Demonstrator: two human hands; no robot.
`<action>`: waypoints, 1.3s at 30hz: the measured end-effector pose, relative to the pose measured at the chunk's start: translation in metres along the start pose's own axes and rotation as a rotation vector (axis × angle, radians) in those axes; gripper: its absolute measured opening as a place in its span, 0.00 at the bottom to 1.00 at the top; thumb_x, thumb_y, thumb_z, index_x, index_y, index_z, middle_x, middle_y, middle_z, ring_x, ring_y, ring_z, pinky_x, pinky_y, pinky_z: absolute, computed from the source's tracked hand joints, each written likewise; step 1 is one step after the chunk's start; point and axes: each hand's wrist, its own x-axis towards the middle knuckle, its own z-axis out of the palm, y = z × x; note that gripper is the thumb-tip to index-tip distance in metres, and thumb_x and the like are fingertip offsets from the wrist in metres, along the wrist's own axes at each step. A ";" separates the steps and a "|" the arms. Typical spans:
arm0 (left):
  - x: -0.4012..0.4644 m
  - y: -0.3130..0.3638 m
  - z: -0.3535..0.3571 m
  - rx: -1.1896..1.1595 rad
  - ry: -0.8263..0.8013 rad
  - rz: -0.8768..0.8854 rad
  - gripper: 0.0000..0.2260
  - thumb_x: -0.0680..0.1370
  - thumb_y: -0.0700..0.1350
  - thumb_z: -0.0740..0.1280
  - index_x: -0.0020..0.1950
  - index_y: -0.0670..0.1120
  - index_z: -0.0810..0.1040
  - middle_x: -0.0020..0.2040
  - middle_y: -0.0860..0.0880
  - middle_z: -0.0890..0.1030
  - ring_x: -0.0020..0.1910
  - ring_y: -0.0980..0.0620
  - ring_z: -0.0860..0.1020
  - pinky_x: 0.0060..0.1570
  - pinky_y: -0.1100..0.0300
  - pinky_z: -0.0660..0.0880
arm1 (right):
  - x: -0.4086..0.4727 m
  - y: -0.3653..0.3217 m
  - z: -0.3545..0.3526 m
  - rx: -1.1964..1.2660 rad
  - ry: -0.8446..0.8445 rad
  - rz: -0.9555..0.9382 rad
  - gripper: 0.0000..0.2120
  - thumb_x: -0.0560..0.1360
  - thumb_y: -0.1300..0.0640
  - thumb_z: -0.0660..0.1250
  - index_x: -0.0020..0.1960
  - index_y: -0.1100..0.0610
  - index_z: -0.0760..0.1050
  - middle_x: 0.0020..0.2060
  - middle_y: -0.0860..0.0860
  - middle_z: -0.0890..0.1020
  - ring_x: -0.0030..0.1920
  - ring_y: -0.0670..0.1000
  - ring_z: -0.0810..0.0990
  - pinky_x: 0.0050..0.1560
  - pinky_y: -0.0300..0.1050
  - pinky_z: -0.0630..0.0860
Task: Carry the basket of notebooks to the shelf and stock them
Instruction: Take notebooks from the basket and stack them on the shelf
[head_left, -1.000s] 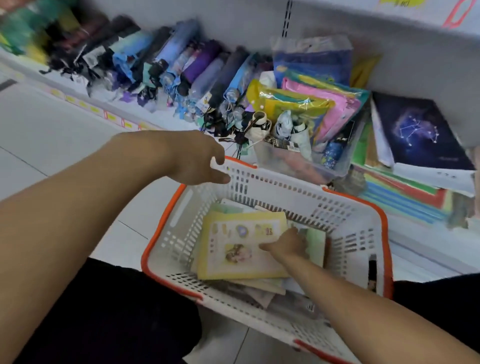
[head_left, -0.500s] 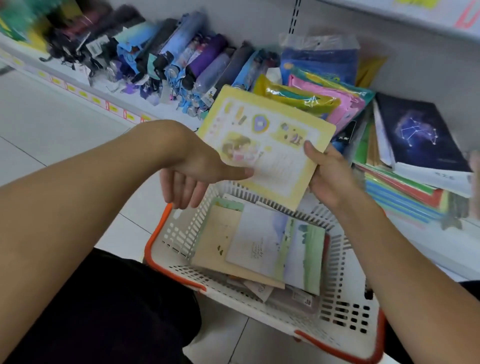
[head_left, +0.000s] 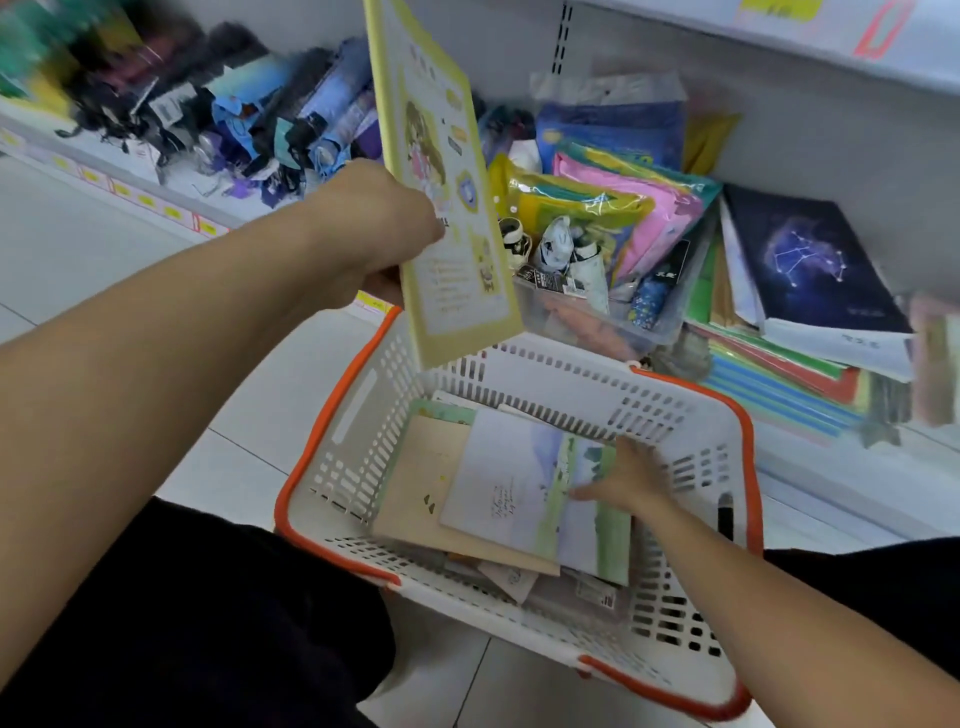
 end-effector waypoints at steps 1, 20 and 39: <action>0.001 0.000 -0.001 0.015 -0.010 0.007 0.05 0.81 0.42 0.64 0.54 0.42 0.72 0.39 0.48 0.81 0.31 0.52 0.81 0.22 0.58 0.78 | 0.010 0.017 0.010 0.001 0.000 -0.019 0.69 0.40 0.24 0.76 0.75 0.52 0.62 0.73 0.52 0.67 0.72 0.56 0.68 0.68 0.54 0.71; 0.017 -0.006 -0.001 0.177 0.005 -0.017 0.10 0.82 0.41 0.60 0.63 0.41 0.71 0.47 0.44 0.80 0.34 0.46 0.80 0.21 0.54 0.79 | -0.012 -0.053 -0.066 -0.255 -0.267 -0.308 0.24 0.81 0.48 0.64 0.75 0.55 0.68 0.73 0.53 0.70 0.68 0.57 0.72 0.66 0.50 0.70; -0.023 0.014 -0.046 -0.665 -0.254 0.159 0.15 0.83 0.51 0.58 0.65 0.49 0.78 0.59 0.48 0.83 0.58 0.45 0.81 0.58 0.43 0.77 | -0.190 -0.188 -0.242 0.896 -0.014 -0.671 0.13 0.82 0.57 0.61 0.64 0.55 0.77 0.57 0.55 0.84 0.55 0.56 0.84 0.52 0.48 0.80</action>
